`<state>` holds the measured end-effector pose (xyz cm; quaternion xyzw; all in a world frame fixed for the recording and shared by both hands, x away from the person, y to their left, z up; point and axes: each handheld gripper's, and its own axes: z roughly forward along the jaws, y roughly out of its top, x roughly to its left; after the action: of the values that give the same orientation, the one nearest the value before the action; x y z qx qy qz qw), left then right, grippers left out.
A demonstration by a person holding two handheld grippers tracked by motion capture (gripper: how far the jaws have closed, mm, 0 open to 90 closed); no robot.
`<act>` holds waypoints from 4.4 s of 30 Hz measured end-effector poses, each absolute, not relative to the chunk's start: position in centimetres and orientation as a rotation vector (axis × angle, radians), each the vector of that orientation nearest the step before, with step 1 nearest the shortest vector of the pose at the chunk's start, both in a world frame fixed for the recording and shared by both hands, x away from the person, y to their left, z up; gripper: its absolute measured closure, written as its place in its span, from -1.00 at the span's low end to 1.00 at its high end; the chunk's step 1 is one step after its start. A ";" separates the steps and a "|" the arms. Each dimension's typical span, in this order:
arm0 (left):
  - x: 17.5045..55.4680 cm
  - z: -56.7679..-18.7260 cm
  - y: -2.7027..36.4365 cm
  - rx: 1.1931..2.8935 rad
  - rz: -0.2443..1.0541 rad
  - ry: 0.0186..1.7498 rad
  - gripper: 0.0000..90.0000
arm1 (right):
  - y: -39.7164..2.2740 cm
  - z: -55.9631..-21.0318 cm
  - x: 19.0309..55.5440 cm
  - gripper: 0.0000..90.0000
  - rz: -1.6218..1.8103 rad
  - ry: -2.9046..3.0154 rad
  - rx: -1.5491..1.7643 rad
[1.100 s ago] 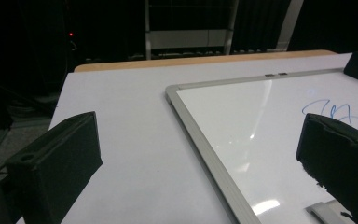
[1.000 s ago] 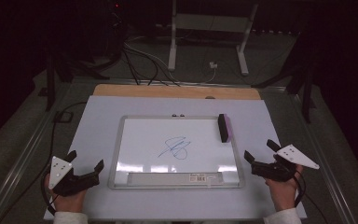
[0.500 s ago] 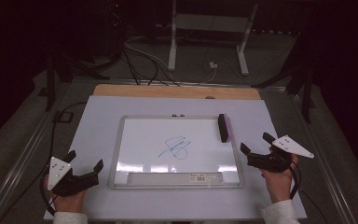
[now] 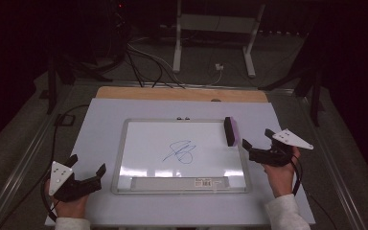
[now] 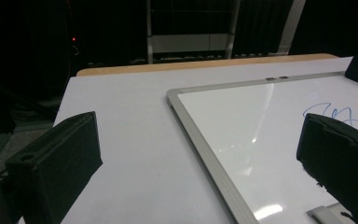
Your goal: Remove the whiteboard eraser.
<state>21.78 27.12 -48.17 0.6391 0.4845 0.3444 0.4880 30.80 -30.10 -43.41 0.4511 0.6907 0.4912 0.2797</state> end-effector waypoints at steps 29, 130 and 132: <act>21.8 -48.2 27.0 1.560 0.834 1.174 -0.99 | -28.5 -45.8 36.5 -0.97 1.219 1.913 1.288; 21.8 -48.2 26.9 1.566 0.833 1.165 -0.99 | -24.3 -48.6 39.8 -0.08 1.082 2.173 1.448; 21.8 -48.2 26.9 1.566 0.832 1.164 -0.99 | -24.1 -48.5 39.7 -0.08 1.080 2.179 1.433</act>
<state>21.76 26.90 -48.19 0.6442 0.4789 0.3424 0.4883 39.74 -24.06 -48.49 0.5011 0.7622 0.3779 0.1586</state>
